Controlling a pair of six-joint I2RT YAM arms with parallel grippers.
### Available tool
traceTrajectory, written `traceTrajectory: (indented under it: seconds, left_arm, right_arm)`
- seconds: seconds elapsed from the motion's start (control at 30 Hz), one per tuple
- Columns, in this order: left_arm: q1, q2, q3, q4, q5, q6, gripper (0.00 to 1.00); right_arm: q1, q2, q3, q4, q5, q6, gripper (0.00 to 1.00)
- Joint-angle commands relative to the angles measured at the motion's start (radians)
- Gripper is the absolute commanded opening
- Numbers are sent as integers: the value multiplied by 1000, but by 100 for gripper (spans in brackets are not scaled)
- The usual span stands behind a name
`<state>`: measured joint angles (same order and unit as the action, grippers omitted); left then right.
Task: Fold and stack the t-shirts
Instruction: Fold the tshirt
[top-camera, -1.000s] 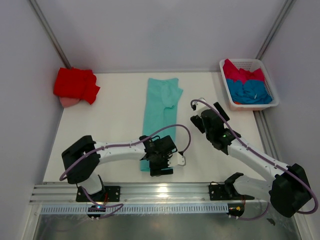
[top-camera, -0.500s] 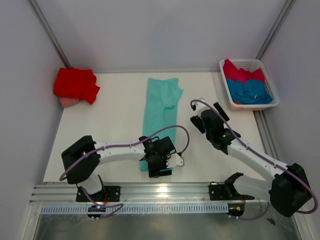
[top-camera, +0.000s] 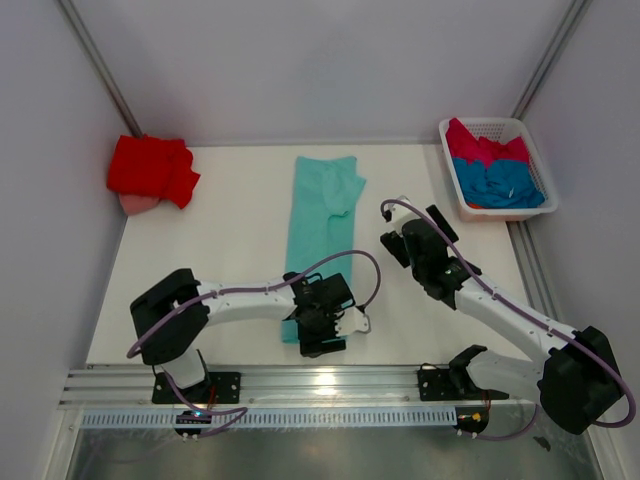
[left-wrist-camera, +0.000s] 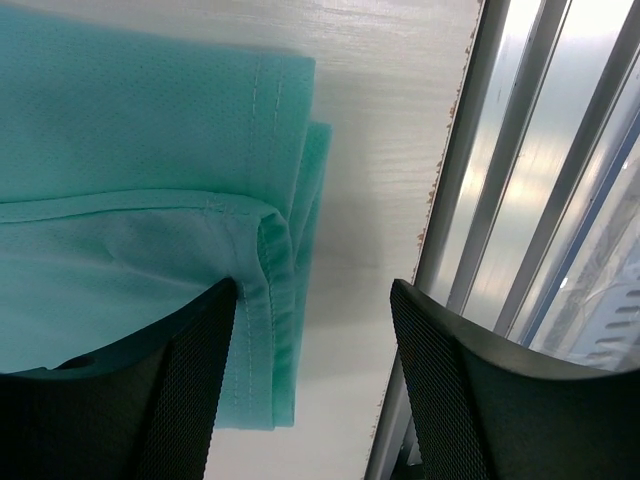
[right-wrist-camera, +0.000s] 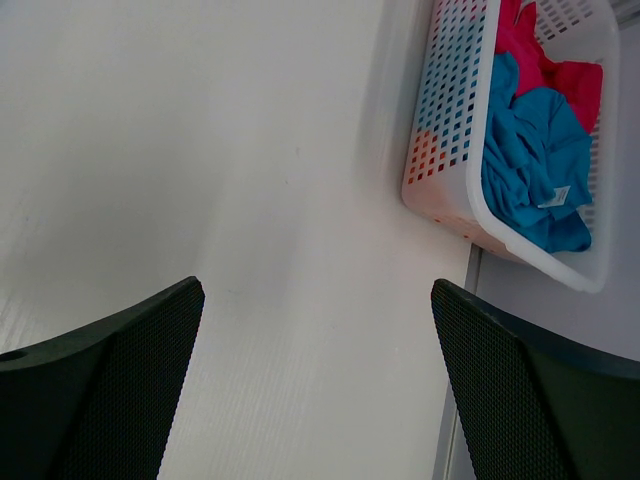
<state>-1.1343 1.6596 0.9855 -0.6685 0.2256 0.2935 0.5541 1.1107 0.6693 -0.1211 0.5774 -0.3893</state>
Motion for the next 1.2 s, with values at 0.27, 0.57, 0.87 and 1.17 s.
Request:
traceTrajectory:
  seconds: [0.27,0.57,0.87,1.17]
  left_arm:
    - [-7,69,78,1,-92,-50,61]
    - [-25,94,77,4,-248,-63,59]
    - [-25,118,99,-9,-244,-68,32]
    - [-25,127,117,-29,-232,-70,0]
  right_arm:
    - [-3,-41,-5,23,-11,12,99]
    - [-5,-37,-4,26,-10,10,99]
    - [-3,-45,-4,23,-11,10,99]
    - [-3,-40,-7,28,-11,6,100]
